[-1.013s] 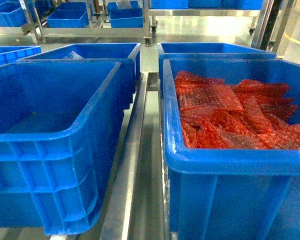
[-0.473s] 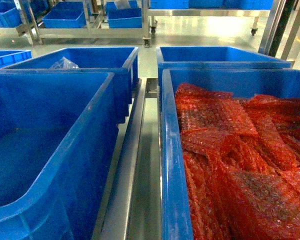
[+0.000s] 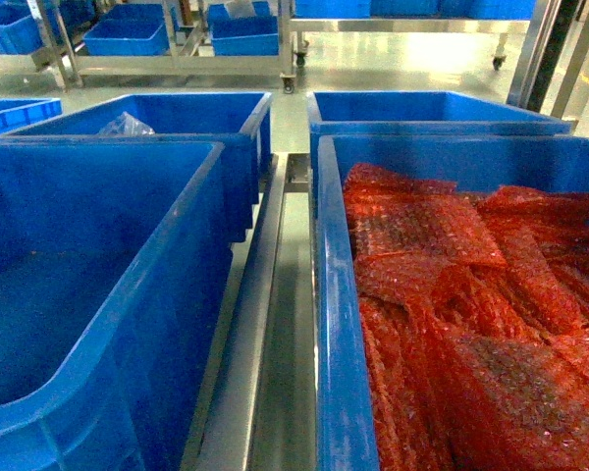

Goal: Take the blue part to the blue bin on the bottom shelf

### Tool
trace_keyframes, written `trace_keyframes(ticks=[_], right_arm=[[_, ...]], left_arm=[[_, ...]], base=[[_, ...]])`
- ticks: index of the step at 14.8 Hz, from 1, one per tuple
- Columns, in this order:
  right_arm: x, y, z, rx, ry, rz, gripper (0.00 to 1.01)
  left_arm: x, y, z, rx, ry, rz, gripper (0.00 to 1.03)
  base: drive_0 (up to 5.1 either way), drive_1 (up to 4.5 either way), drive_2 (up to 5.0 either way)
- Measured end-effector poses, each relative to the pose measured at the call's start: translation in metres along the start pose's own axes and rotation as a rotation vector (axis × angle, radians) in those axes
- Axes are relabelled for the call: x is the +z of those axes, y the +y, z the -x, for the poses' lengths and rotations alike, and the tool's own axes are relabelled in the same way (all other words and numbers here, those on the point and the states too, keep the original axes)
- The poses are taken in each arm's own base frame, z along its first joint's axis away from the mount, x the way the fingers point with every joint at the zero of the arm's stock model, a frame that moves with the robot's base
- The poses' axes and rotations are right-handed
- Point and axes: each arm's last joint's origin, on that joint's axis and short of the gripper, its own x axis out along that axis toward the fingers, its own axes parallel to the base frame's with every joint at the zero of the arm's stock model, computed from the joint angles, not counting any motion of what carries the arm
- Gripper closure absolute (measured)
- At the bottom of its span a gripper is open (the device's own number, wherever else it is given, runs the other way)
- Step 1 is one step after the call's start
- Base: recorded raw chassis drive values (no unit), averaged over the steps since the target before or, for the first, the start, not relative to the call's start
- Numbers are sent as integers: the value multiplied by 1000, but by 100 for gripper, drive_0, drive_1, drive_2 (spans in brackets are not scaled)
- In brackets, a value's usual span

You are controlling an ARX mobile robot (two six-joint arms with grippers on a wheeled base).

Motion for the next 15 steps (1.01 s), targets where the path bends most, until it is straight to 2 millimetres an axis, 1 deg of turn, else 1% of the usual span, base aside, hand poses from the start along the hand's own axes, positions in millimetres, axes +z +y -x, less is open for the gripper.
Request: trace_keyframes(ticks=[15], right_arm=[[0,0,0,0,0,0,3]], left_arm=[[0,0,0,0,0,0,59]], base=[[0,0,0]])
